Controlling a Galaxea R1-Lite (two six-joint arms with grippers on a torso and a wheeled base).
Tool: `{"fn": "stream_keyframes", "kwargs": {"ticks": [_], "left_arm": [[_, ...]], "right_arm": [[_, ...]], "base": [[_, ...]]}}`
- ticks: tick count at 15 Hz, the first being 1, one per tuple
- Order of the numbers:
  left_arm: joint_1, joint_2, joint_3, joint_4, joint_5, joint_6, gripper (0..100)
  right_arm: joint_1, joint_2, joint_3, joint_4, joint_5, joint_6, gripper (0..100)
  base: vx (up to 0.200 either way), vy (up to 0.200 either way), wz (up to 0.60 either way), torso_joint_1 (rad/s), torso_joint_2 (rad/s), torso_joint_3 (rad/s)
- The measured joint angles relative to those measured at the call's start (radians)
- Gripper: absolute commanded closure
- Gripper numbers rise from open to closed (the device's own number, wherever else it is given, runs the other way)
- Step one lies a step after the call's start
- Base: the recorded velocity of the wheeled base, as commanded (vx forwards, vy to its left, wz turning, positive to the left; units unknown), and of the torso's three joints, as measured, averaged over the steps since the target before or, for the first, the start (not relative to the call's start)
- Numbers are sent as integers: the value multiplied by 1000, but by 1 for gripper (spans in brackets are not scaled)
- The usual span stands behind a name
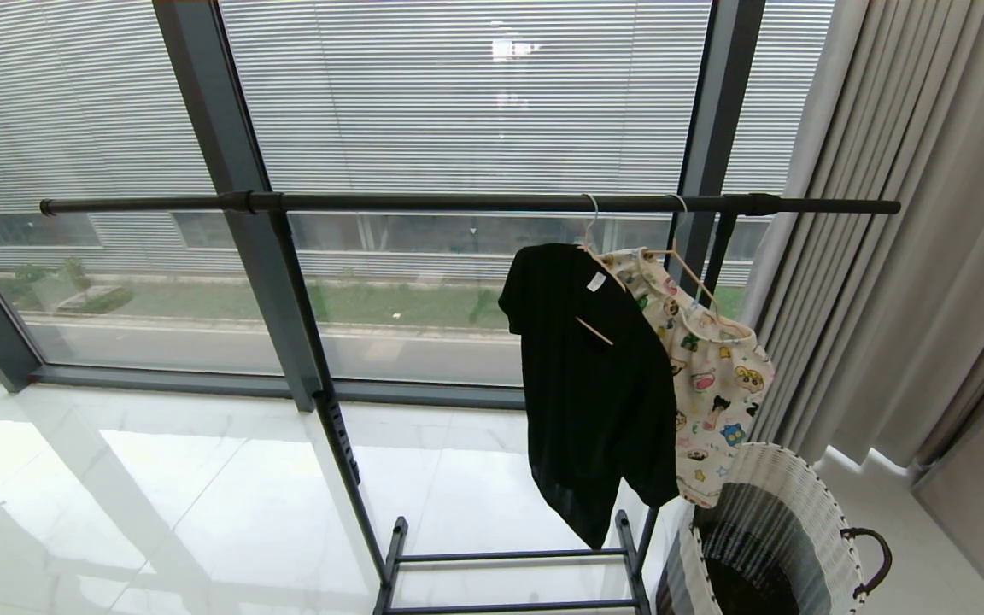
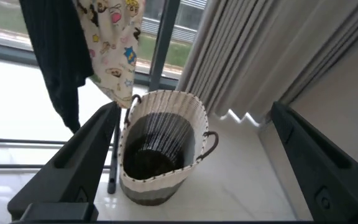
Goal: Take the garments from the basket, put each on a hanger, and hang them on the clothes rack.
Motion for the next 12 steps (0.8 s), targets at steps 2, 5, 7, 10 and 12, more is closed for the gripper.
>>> {"fn": "stream_keyframes", "kwargs": {"ticks": [2,5,7,10,12], "left_arm": [[0,0,0,10,-78,-74,0],[0,1,0,9,116,-23,0],[0,1,0,8,244,16,0],[0,1,0,11,29,2,0],[0,2,0,13,119,-2,0]], "right_arm": [[0,0,-1,13,117,74,0],[3,0,-3,14,346,86,0],[5,0,-4,14,360,80,0],[2,0,1,-39,19,59,0],[1,0,3,-37,-240,84,0]], "base": [[0,0,0,0,0,0],[0,0,0,0,0,0],[0,0,0,0,0,0],[0,0,0,0,0,0],[0,0,0,0,0,0]]}}
